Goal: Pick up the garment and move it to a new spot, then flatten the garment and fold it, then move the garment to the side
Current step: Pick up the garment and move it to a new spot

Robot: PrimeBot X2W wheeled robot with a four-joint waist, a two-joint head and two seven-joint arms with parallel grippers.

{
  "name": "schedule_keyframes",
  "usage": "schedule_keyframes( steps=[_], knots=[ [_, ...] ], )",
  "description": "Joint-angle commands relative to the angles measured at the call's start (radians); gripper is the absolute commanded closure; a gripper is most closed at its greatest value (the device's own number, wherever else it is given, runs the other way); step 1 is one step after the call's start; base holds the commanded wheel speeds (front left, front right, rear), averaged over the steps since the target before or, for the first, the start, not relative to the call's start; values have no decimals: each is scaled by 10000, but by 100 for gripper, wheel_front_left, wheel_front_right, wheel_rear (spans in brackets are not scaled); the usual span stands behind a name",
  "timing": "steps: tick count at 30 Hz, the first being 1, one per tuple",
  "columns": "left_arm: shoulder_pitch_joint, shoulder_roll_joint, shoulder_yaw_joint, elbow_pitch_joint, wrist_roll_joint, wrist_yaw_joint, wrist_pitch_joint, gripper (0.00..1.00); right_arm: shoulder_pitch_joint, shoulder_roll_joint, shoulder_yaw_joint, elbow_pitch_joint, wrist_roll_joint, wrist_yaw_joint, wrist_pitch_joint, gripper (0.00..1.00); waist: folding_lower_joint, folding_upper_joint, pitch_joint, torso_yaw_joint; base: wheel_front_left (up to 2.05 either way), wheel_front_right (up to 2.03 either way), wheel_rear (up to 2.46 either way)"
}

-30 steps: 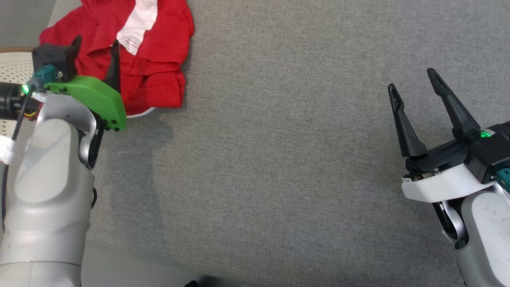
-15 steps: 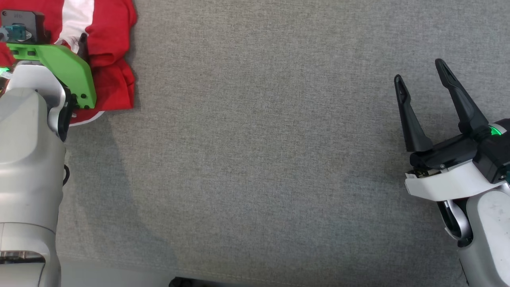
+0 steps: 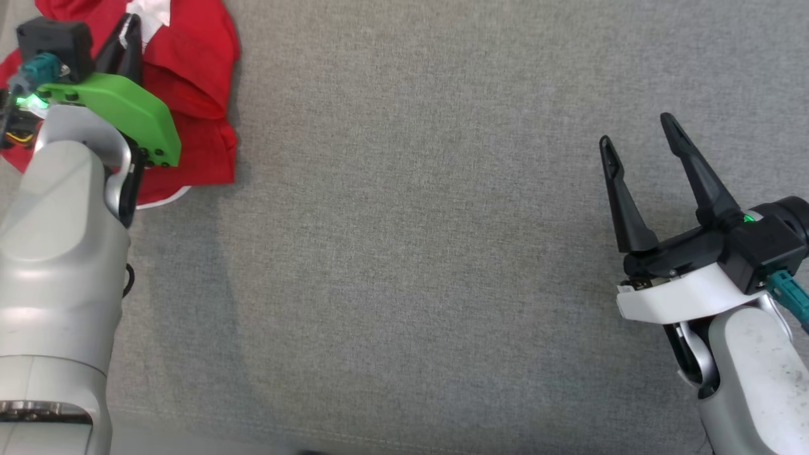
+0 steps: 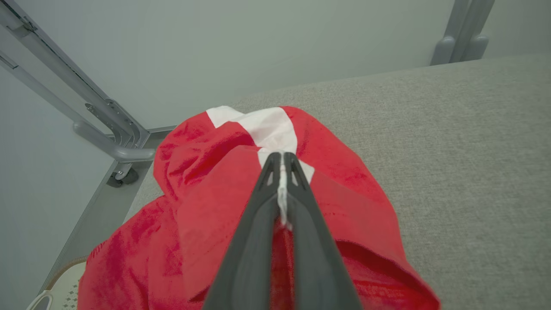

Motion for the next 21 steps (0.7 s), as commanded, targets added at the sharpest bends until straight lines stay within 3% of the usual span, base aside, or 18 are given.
schedule_keyframes(
  steps=[1, 9, 21],
  knots=[
    [253, 12, -159, -168, -174, -15, -220, 100, 44, 89, 23, 122, 29, -11, -81, 0, 0, 0, -672, -83, 0, 0, 0],
    [710, -54, -1374, -2157, -844, -15, -653, 100, 164, 667, 106, 616, 71, -11, -220, 0, 0, 0, -1595, -514, 0, 0, 0],
    [628, -869, -2394, -5458, -996, 252, 603, 100, -254, 1309, 144, 690, 278, -11, -260, 0, 0, 0, -1502, -2166, 0, 0, 0]
  ],
)
